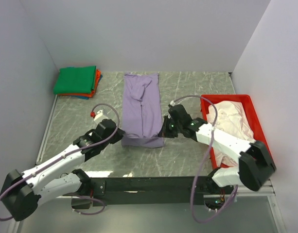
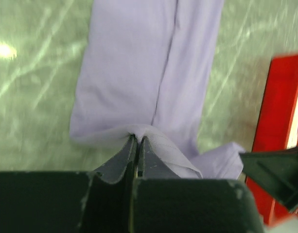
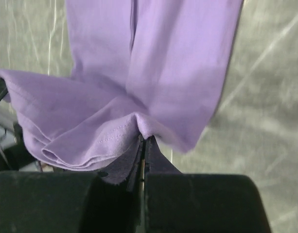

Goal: Fold and stack the t-shirts
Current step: Fold the tshirt

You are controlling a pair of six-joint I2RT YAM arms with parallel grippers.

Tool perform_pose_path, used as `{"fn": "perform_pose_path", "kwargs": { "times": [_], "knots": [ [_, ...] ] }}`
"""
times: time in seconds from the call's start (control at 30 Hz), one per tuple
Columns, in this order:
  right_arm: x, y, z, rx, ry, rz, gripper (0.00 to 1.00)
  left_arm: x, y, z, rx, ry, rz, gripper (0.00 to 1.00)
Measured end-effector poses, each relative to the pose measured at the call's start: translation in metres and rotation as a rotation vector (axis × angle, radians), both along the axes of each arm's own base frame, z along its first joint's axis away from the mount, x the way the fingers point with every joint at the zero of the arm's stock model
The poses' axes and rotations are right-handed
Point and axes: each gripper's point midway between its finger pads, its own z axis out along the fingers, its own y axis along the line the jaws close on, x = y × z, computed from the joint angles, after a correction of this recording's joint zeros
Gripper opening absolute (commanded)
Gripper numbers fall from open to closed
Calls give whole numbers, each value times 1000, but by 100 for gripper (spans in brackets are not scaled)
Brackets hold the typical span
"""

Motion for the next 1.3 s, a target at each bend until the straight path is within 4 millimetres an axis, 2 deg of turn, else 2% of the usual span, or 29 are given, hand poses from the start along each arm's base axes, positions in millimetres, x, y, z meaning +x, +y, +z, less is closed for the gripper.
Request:
{"fn": "perform_pose_path", "kwargs": {
  "times": [0.13,0.27,0.33,0.53,0.73,0.93,1.3],
  "knots": [
    [33,7,-7,-12,15,-45,0,30,8,-13,11,4,77,0],
    [75,9,-9,-10,25,-112,0,60,14,-33,46,39,122,0],
    [99,9,-7,-2,22,-148,0,81,18,-40,62,56,142,0],
    [152,6,-10,7,24,-220,0,151,13,-32,39,36,156,0],
    [192,-7,-22,19,50,-273,0,200,-4,-25,29,12,115,1],
    [216,-15,-28,42,76,-295,0,221,-11,-35,41,34,85,1],
    [241,-8,-30,100,90,-259,0,230,5,-48,51,80,109,1]
  ]
}}
